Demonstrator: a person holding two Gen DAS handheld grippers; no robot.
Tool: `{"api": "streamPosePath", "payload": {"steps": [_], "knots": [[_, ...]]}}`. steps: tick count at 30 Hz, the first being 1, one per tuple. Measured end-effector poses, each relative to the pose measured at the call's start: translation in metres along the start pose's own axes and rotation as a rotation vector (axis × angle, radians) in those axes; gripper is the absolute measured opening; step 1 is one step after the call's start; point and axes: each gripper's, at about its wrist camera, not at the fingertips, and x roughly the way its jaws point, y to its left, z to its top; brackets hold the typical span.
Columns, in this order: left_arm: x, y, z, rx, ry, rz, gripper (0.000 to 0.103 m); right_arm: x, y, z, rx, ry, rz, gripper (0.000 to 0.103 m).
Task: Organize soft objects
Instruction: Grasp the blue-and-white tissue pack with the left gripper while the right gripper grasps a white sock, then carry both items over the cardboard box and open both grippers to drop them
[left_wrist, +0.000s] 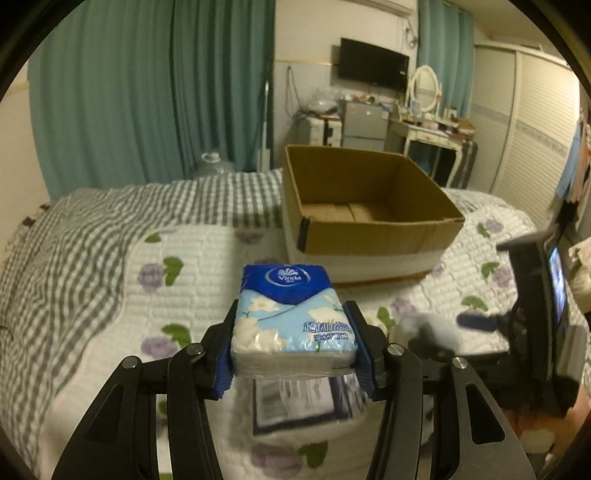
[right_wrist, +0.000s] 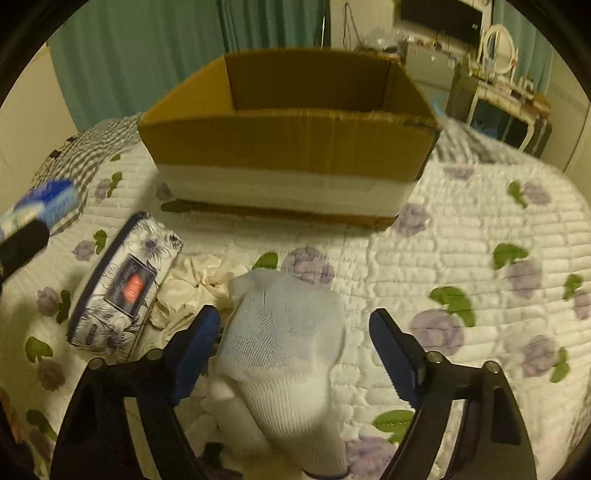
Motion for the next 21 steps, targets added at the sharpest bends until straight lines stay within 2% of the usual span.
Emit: {"api": "streamPosePath", "payload": {"steps": [2, 3, 6, 11, 15, 21], "knots": [[0.005, -0.001, 0.003, 0.003, 0.002, 0.001, 0.051, 0.01, -0.002, -0.002, 0.013, 0.038, 0.033, 0.07], [0.005, -0.002, 0.003, 0.005, 0.004, 0.0, 0.051, 0.013, -0.003, -0.003, 0.023, 0.048, 0.042, 0.058], [0.001, -0.006, 0.004, 0.012, 0.007, -0.001, 0.051, 0.003, -0.01, -0.005, 0.056, 0.027, 0.06, 0.05], [-0.023, -0.018, 0.012, 0.026, -0.013, -0.008, 0.051, -0.047, -0.013, 0.004, 0.054, -0.075, 0.041, 0.049], [-0.051, -0.027, 0.026, 0.042, -0.071, 0.006, 0.051, -0.087, -0.019, 0.019, 0.066, -0.141, 0.031, 0.049], [-0.071, -0.033, 0.054, 0.064, -0.132, -0.015, 0.051, -0.145, -0.015, 0.061, 0.029, -0.253, 0.01, 0.049]]}}
